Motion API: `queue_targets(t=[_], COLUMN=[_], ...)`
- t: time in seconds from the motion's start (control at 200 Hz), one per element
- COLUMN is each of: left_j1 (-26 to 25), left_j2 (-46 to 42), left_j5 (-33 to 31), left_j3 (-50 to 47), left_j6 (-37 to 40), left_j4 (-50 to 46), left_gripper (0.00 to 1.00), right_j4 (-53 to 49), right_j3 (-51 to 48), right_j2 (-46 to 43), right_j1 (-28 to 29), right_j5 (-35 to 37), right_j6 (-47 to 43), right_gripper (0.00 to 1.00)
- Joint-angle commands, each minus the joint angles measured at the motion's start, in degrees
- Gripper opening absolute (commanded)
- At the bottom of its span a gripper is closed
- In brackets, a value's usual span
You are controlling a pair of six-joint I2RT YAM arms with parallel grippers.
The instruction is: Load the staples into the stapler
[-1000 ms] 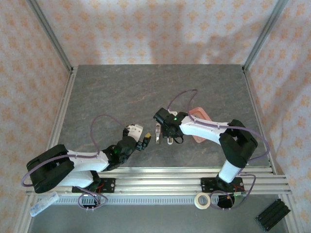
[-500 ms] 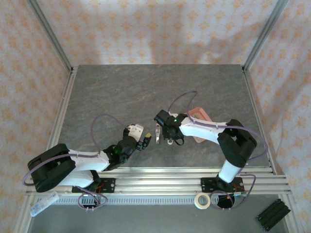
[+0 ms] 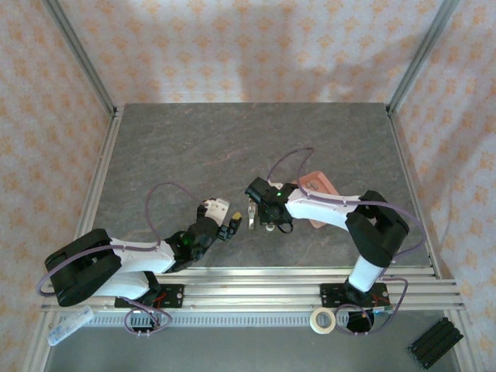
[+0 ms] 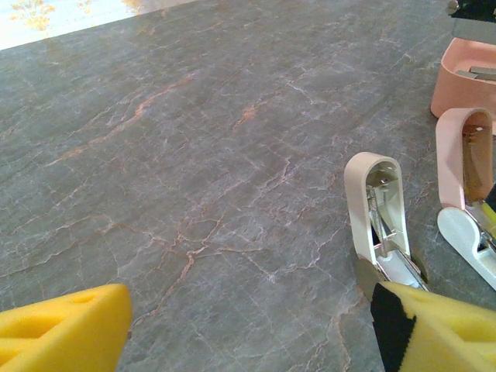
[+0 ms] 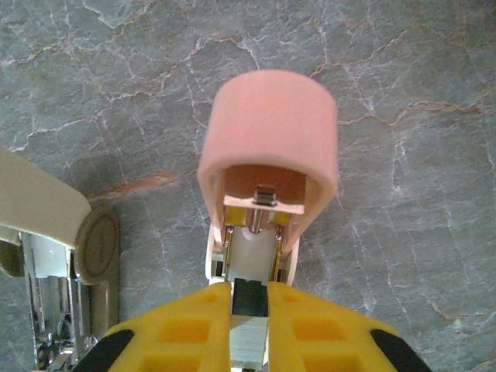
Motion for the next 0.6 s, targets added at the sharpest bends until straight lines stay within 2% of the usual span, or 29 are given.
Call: queue_targets(t=[0.0, 0.235, 0.596], left_j1=[0.44, 0.41, 0.42], left_j2=[0.11, 0.16, 0.02], left_j5=[-0.49, -0.33, -0.46], left_j3=[1.45, 1.45, 1.36], left_j6=[0.89, 0.89, 1.02], left_j4=[1.74, 1.98, 1.87], left_gripper=[0.82, 0.82, 0.82], right_j4=[-0.55, -0.74, 0.47], right_j3=[-0.31, 0.69, -0.25], right_j2=[-2.24, -4.72, -2.04], right_j1=[0.36, 0.32, 0.27], right_j5=[2.54, 3.73, 2.41], right_j6=[1.29, 1.96, 2.37], right_gripper=[0.16, 0.16, 0.16])
